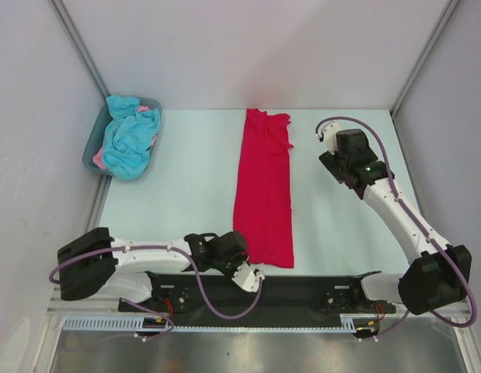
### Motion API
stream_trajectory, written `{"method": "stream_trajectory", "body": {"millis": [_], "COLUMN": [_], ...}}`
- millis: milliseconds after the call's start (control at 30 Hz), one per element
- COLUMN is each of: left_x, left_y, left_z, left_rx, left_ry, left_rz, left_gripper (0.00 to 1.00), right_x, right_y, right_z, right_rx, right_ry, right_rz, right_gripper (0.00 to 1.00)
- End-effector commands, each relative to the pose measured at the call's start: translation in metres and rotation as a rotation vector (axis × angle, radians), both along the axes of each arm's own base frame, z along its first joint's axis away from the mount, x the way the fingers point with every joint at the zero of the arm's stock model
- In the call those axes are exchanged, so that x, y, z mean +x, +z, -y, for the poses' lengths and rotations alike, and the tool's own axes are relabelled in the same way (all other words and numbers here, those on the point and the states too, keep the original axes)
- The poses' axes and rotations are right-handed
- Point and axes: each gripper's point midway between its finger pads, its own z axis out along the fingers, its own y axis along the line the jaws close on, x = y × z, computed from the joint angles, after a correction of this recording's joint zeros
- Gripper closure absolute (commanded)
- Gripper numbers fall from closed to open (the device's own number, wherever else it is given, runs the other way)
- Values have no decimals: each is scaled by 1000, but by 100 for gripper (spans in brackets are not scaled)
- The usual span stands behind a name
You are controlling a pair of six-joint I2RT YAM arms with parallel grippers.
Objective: Fold and stack the t-shirts
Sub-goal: Fold the tshirt
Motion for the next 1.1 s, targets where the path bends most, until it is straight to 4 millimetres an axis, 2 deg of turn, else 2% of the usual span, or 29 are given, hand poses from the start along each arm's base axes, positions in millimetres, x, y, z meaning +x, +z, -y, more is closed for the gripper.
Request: {"method": "stream_trajectory", "body": {"millis": [0, 167, 300, 400, 533, 700, 900, 933, 967, 1033, 1067], "left_x": [-1, -3, -2, -1, -5, -9, -5, -4, -2, 2, 5], "left_y": [7, 16, 16, 16, 17, 17, 17, 17, 18, 22, 23], "left_z": [-23, -30, -33, -32, -39, -46, -47, -47, -46, -44, -44], "left_rx": [80, 90, 111, 116, 137, 167, 177, 178, 174, 157, 148], "left_ry": [-7, -12, -4, 6, -17, -31, -12, -7, 4, 25, 36], "left_rz": [-14, -22, -23, -30, -39, -51, -42, -42, -37, -28, -18], "left_gripper": [100, 100, 100, 96, 100, 98, 95, 93, 77, 56, 40], "right_x": [4, 5, 5, 3, -1, -3, -4, -5, -7, -13, -17], "right_y": [14, 9, 6, 1, -9, -21, -26, -28, -31, -42, -47], "right_z": [-3, -6, -10, -15, -19, -24, -30, -33, -35, -43, -45], "right_rx": [-1, -6, -7, -12, -37, -44, -36, -32, -29, -21, -21], "right_ry": [7, 13, 25, 40, 55, 69, 83, 91, 98, 132, 143], "right_rz": [66, 60, 53, 39, 18, -7, -11, -18, -30, -62, -79], "right_gripper": [22, 22, 22, 22, 22, 22, 22, 22, 21, 21, 21]}}
